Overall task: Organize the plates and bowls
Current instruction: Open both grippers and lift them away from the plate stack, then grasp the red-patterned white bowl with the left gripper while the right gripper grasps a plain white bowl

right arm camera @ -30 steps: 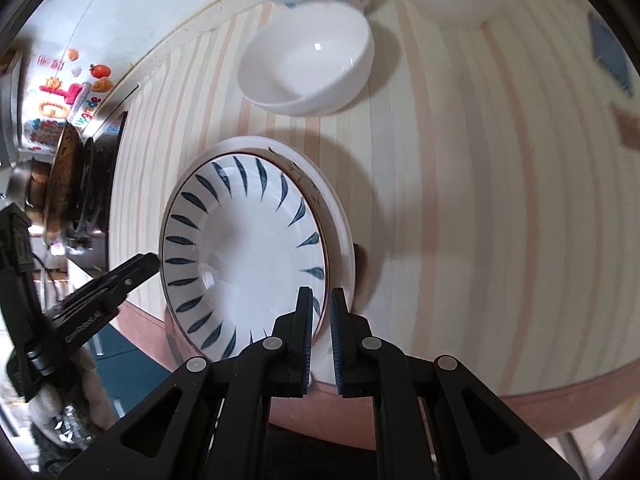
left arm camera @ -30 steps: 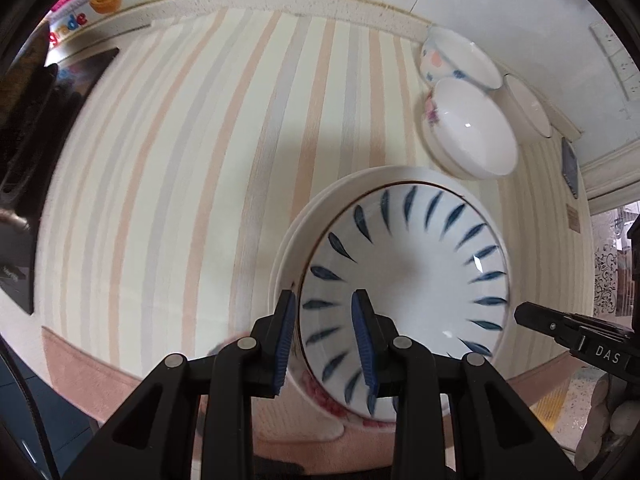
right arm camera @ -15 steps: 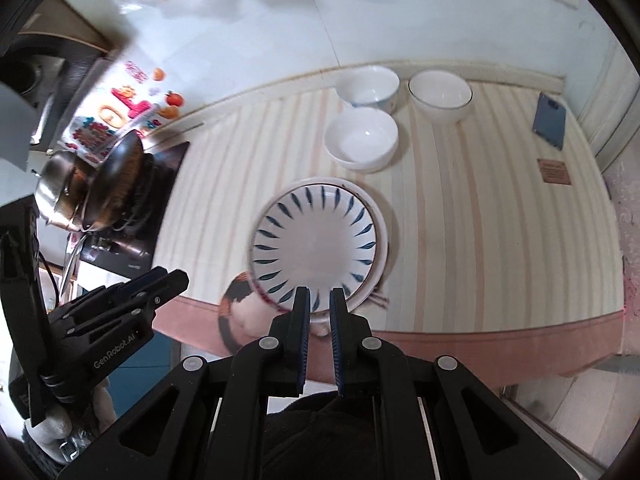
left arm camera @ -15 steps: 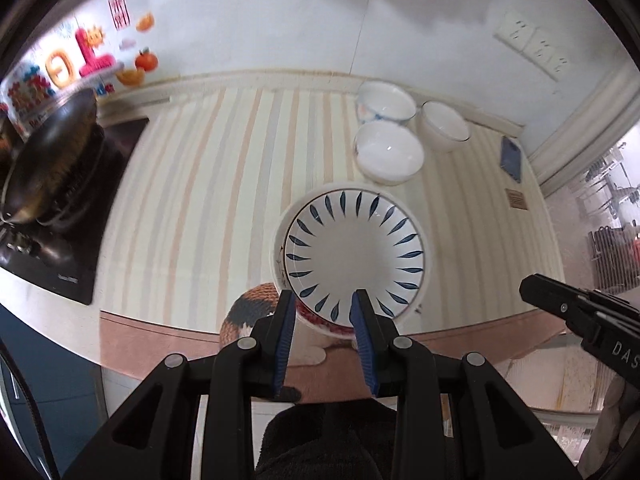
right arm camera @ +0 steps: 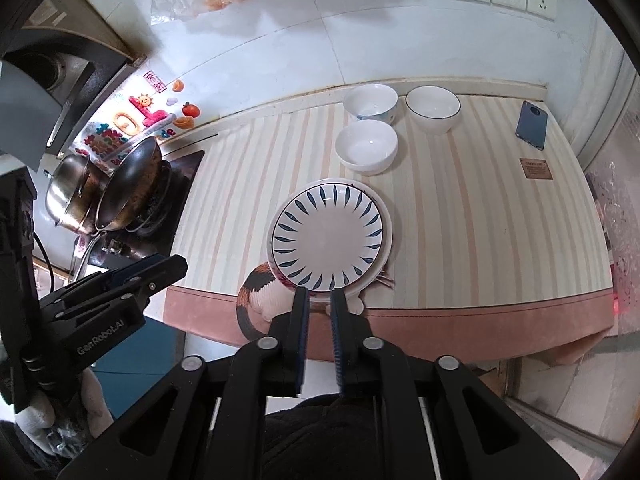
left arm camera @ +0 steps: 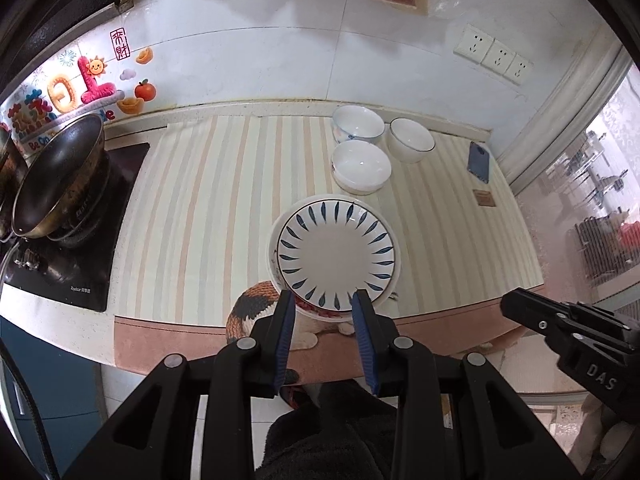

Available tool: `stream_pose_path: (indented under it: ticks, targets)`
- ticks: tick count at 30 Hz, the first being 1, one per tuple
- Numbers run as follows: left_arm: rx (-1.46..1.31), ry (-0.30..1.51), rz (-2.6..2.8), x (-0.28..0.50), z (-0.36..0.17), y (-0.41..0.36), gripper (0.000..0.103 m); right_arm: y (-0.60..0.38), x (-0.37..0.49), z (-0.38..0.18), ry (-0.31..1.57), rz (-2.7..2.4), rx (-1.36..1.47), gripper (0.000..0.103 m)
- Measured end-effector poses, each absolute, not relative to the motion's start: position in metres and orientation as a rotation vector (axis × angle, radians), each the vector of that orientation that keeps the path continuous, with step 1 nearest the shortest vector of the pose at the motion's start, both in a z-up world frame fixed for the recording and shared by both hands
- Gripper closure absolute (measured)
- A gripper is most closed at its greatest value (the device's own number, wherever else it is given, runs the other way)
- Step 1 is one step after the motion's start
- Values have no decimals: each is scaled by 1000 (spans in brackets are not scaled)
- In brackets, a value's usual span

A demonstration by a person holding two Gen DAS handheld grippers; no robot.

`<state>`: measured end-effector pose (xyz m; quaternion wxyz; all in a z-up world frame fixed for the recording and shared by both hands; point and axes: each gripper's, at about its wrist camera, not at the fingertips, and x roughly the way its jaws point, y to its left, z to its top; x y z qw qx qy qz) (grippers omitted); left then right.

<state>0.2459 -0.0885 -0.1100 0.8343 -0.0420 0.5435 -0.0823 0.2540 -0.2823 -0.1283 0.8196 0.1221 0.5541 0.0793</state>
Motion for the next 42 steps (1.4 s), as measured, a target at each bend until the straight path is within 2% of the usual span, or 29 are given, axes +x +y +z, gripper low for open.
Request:
stream_pose_path:
  ticks: [1,2,3,6,8,9,10,15,27,29,30,31,32,33,34,35,36,38,42]
  targets:
    - [-91,1149,-172,248,-112,-90,71,-285,257,-130,1181,168,263,67]
    - [-92,1140,-167,252,-114,-90,70,-289,262,-133,1185,160,266,52]
    - [-96,1132,-158,258,-117,-90,69,-292,267,-135,1184,153,274,48]
    - [-100,1123,-150,276,-126,-91,65,-307,293,-147,1193,138,294,48]
    - [-99,1114,-144,297,-135,-93,44,-320,317,-160,1200,122,320,46]
    - [-96,1118,-149,307,-139,-95,21,-326,329,-167,1203,119,329,45]
    - [-97,1117,-153,319,-144,-96,15,-331,341,-173,1206,111,340,45]
    - [-99,1132,-128,389,-177,-108,15,-362,420,-227,1265,109,396,44]
    - [-121,1380,-106,526,-294,-132,15,-382,555,-347,1406,155,435,44]
    - [-122,1418,-112,538,-310,-137,20,-381,565,-363,1425,168,458,44]
    - [-125,1431,-125,541,-316,-138,32,-381,571,-372,1440,177,470,44]
    - [-130,1441,-132,545,-321,-140,48,-380,576,-382,1455,186,491,45]
    - [-141,1458,-146,548,-326,-141,52,-379,579,-388,1463,190,502,49]
    - [-154,1469,-159,551,-330,-143,66,-379,581,-393,1466,196,512,60]
    - [-166,1479,-168,553,-334,-144,74,-379,584,-397,1471,206,522,69]
    - [-173,1490,-178,555,-338,-146,74,-378,587,-402,1476,203,515,82]
    - [-178,1491,-184,556,-340,-148,75,-378,588,-404,1473,199,509,83]
    - [-183,1479,-206,556,-340,-151,84,-377,589,-404,1463,206,508,84]
    - [-162,1465,-213,550,-335,-159,85,-376,587,-399,1458,193,462,86]
